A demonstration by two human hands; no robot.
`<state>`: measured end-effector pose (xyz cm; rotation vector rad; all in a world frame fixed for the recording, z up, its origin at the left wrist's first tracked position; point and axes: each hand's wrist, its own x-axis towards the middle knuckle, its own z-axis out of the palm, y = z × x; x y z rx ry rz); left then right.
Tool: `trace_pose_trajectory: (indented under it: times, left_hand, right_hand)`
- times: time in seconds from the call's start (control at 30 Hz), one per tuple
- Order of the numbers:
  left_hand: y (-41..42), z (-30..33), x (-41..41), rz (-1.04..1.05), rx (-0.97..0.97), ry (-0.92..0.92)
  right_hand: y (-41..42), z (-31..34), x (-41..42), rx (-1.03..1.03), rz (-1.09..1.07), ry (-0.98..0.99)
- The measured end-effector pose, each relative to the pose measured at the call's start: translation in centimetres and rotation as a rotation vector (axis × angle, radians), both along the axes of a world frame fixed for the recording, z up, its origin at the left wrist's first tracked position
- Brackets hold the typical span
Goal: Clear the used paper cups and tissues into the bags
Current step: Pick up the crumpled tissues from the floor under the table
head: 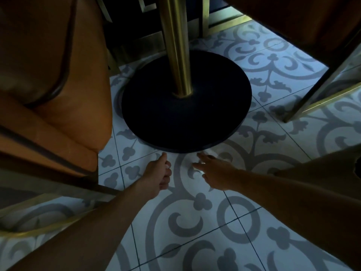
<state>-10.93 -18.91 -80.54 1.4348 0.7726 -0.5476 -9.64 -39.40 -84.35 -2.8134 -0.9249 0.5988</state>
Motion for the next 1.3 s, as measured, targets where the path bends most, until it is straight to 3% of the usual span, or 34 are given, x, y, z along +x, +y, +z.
trace_pose_trajectory:
  times: [0.43,0.7,0.93,1.1,1.3]
  left_hand:
    - [0.5,-0.1,-0.4,0.003,-0.009,0.029]
    - [0.2,0.3,-0.4,-0.003,-0.02,0.07]
    - [-0.8,1.3,-0.4,-0.012,-0.033,0.075]
    - [-2.7,4.2,0.8,0.05,-0.133,-0.007]
    - [-5.3,11.0,4.0,0.089,-0.355,-0.296]
  right_hand:
    - [0.0,-0.6,-0.5,-0.04,0.165,-0.042]
    - [0.3,0.2,-0.7,0.02,0.084,0.072]
    - [0.1,2.0,-1.6,-0.124,0.133,0.191]
    - [0.8,4.2,-1.4,-0.039,0.015,0.176]
    - [2.0,9.6,0.8,0.146,-0.191,0.042]
